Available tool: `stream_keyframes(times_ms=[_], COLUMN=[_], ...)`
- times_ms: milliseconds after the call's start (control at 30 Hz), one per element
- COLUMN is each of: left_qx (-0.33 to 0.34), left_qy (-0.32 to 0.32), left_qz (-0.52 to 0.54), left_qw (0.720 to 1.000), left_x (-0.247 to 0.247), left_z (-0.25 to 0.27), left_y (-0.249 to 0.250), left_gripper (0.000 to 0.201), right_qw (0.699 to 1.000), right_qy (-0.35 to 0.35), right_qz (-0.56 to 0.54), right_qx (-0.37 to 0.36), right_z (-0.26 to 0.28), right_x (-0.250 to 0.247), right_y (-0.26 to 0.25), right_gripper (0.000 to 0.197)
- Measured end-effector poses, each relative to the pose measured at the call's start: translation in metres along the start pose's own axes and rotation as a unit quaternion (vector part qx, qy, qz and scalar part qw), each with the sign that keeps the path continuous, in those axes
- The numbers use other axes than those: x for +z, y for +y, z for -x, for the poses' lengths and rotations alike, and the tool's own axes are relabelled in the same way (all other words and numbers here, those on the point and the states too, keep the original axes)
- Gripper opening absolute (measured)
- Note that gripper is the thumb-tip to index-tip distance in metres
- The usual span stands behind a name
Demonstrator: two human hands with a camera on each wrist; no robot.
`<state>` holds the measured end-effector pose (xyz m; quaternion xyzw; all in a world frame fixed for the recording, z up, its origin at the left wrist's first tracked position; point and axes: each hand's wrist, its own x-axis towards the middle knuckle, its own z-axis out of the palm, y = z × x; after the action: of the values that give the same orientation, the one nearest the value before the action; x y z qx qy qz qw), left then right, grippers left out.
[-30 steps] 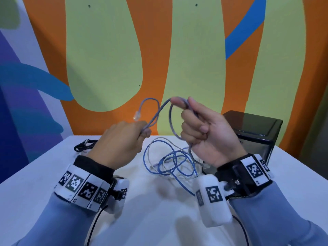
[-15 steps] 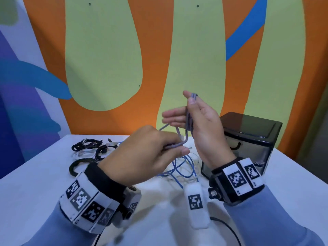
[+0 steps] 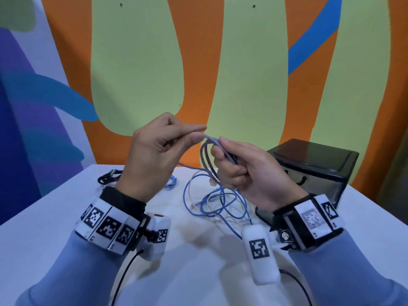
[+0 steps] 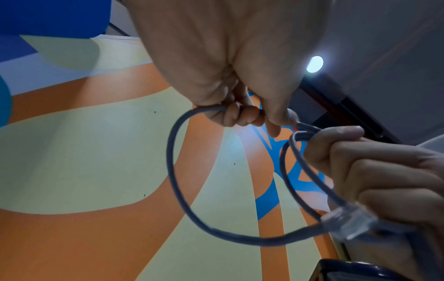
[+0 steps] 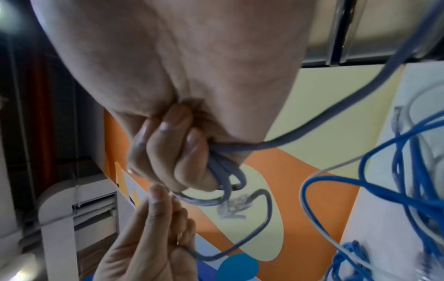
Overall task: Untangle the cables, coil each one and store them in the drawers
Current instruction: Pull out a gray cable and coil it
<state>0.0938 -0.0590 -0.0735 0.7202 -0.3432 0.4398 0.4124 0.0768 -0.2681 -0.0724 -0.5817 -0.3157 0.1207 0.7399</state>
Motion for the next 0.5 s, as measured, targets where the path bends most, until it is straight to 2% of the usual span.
stream_keyframes(times_ms=[200,267,400,500], left_qx=[0.003,-0.012,-0.104,-0.199], left_qy=[0.031,0.028,-0.008,-0.032], left_qz=[-0.060,-0.042,0.071,0.190], left_qw=[0.998,0.999,0.992,0.961], left_x=[0.012,0.018,0.025,0.023], left_z=[0.002,0.005,0.008,0.006], left_y=[-0.001,-0.001,0.003,0.007], left_gripper=[0.020,0.021,0.022,0.023], right_qw=[0.994,0.991,0.984,0.981], right_qy=[-0.027,-0.029,-0.028,-0.011], right_qz=[-0.102,-0.131,-0.178,-0.195], right_qx=[0.010,0.012,0.006,0.000], right_z=[0.000,0.000,-0.002,-0.003], right_x=[0.001,0.000,-0.002,-0.005], right_y=[0.000,0.001,0.004,0.006], right_gripper=[0.034,0.035,0.036,0.037])
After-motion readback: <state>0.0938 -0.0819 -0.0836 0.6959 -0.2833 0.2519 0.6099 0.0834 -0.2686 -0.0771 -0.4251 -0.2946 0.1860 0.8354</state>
